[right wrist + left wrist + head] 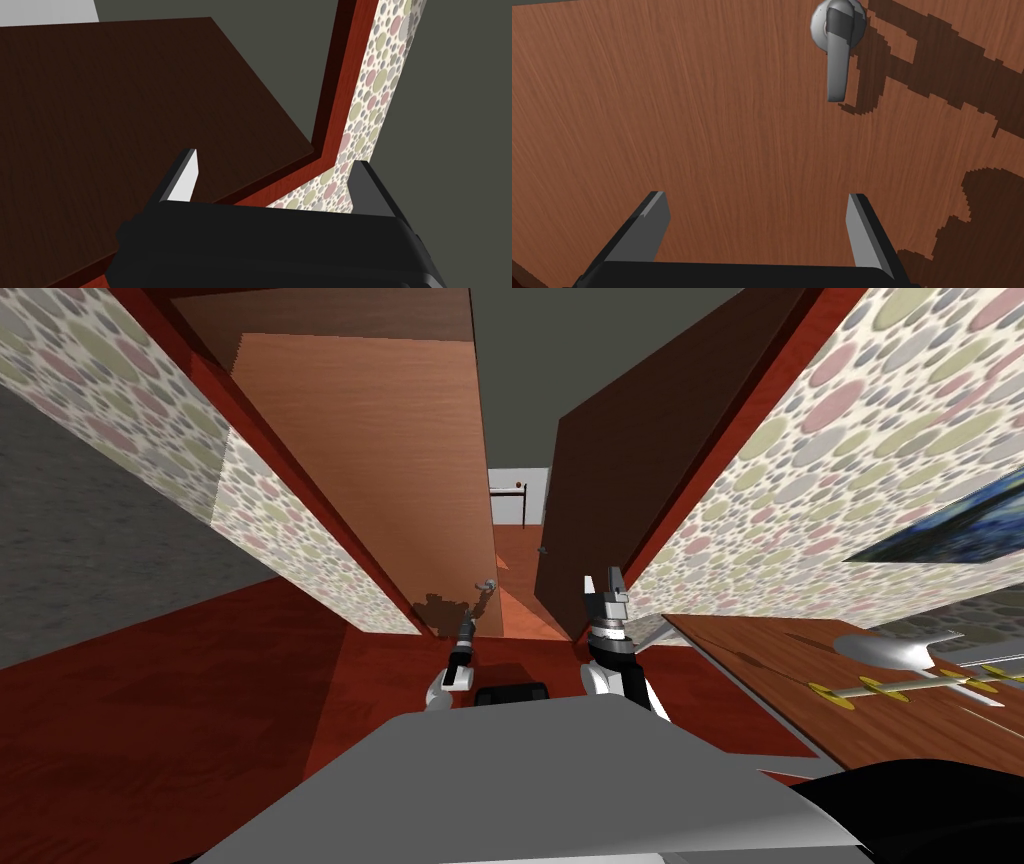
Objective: Push the door open
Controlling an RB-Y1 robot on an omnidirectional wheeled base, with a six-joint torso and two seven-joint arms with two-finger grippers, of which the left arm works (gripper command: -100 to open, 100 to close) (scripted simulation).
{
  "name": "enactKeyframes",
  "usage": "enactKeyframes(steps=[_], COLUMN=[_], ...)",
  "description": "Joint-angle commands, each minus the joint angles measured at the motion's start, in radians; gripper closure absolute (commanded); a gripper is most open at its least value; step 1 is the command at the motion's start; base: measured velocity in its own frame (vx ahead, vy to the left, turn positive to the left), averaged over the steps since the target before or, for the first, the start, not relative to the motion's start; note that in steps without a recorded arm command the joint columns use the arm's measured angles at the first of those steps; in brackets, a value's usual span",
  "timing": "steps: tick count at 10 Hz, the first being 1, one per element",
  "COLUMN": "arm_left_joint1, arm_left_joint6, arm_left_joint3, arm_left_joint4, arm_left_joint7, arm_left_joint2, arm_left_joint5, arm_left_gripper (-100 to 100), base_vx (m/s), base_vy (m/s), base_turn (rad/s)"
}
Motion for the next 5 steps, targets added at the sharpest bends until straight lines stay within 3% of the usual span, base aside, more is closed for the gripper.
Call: enactKeyframes(steps=[1,5], arm_left_joint1=[-0.018,-0.054], arm_left_joint6=[-0.006,-0.015], arm_left_joint3=[-0.002,-0.007], arm_left_joint4=[0.043,0.126], arm_left_joint7=[-0.004,-0.006], arm_left_joint2=[-0.010,-0.026], arm_left_joint5=[0.004,0.013], arm_left_gripper=[-100,-100], base_vx=[0.085,0.089], base_vy=[0.025,0.044], base_turn=[-0.031,-0.029])
